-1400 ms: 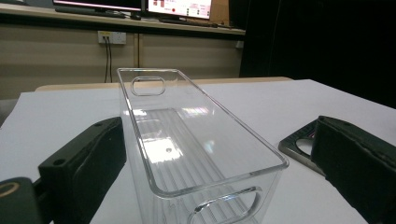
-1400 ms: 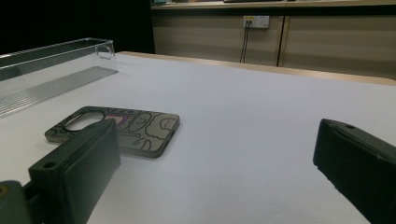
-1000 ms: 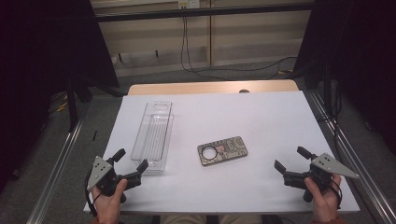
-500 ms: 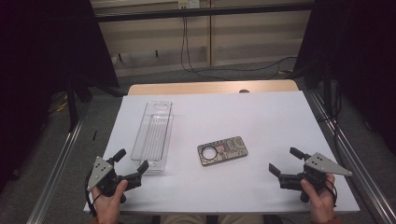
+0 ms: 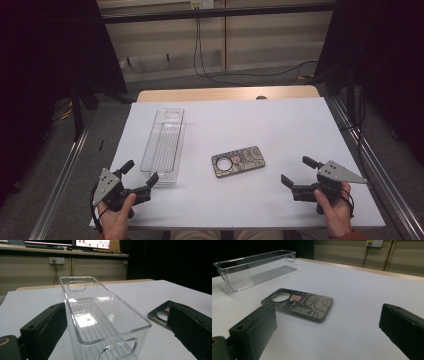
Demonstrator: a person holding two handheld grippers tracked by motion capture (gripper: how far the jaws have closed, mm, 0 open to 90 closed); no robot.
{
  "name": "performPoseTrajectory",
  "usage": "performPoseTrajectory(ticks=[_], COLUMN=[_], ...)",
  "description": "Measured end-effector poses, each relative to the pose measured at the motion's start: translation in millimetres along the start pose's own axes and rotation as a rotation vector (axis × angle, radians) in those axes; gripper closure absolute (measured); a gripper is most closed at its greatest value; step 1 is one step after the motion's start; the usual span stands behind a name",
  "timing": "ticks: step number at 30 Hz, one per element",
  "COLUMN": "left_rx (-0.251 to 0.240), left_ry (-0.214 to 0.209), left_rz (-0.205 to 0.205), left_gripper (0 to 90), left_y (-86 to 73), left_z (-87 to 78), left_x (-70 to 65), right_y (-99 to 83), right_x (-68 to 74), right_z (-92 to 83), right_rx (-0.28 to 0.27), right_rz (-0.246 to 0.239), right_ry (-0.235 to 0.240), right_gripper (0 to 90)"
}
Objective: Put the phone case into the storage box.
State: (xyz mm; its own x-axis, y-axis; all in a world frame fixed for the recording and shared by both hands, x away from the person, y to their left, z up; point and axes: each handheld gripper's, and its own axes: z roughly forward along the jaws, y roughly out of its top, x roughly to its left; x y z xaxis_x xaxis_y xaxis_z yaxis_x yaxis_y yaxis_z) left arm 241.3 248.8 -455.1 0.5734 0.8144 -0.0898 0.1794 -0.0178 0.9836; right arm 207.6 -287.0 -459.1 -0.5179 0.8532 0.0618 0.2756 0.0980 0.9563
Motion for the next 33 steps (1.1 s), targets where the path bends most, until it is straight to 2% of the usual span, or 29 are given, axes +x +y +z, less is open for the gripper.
performPoseTrajectory(ticks=[3,7,9,11,15,23,33], left_rx=[0.0,0.003,0.007,0.001,0.007,0.006,0.001], left_ry=[0.003,0.013,0.017,0.02,0.021,0.02,0.014], left_rz=[0.004,0.004,0.004,-0.012,-0.002,-0.001,0.001], left_gripper=[3.2,3.2,3.2,3.2,3.2,3.2,3.2], left_y=[-0.1,-0.5,-0.7,-1.3,-1.1,-0.9,0.0], left_z=[-0.1,-0.5,-0.9,-0.8,-2.6,-2.3,-2.3], left_x=[-0.1,-0.1,0.7,0.8,2.0,1.4,0.3], right_y=[0.6,2.4,5.9,8.4,12.5,20.8,27.1], right_x=[1.5,3.4,4.5,6.1,9.1,9.0,9.6], right_z=[1.6,5.6,10.6,13.8,19.6,35.0,50.5], right_rx=[-0.009,-0.02,-0.02,-0.031,-0.041,-0.062,-0.069], right_rz=[-0.029,-0.03,-0.037,-0.046,-0.04,-0.046,-0.049], right_ry=[0.029,0.028,0.049,0.05,0.057,0.036,0.04], right_gripper=[0.0,0.0,0.0,0.0,0.0,0.0,0.0])
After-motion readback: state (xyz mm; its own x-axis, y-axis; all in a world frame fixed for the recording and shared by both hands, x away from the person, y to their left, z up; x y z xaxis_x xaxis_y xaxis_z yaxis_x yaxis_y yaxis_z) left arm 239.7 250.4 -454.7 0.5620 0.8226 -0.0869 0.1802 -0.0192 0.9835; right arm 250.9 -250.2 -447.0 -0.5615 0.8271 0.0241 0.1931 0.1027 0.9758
